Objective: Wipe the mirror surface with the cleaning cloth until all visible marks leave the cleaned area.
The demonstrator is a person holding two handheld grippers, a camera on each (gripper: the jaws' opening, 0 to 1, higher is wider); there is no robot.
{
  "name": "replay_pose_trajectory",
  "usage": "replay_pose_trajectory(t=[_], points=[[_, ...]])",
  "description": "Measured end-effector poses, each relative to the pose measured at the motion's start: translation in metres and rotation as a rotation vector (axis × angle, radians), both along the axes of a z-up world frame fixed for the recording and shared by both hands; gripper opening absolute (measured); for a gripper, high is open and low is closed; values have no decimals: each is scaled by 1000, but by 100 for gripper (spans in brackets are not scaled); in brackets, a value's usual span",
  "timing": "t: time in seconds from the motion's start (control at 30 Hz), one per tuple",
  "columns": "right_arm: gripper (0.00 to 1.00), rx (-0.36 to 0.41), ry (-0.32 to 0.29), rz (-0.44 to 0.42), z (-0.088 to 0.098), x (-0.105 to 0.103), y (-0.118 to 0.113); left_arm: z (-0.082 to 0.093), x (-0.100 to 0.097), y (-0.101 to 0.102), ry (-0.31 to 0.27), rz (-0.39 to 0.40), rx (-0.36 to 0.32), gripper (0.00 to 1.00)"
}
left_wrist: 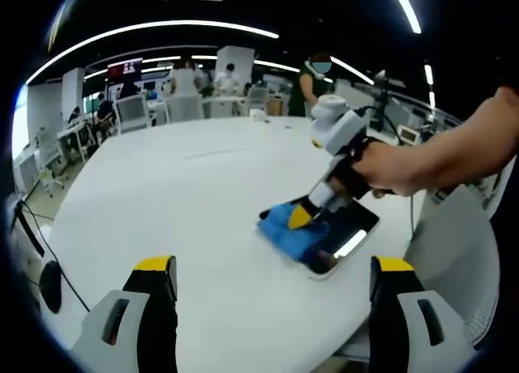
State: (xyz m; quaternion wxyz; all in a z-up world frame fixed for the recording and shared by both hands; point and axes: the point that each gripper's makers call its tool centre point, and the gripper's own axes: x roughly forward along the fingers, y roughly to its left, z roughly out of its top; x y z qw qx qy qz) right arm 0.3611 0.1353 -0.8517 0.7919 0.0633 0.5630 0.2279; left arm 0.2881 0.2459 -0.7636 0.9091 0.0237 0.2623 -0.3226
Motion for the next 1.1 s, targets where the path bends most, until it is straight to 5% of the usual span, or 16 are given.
replay_pose_trajectory(t=[1.1], points=[[0,-9,-10,-4,-3,49,4,2,-11,11,32,56,-27,99]])
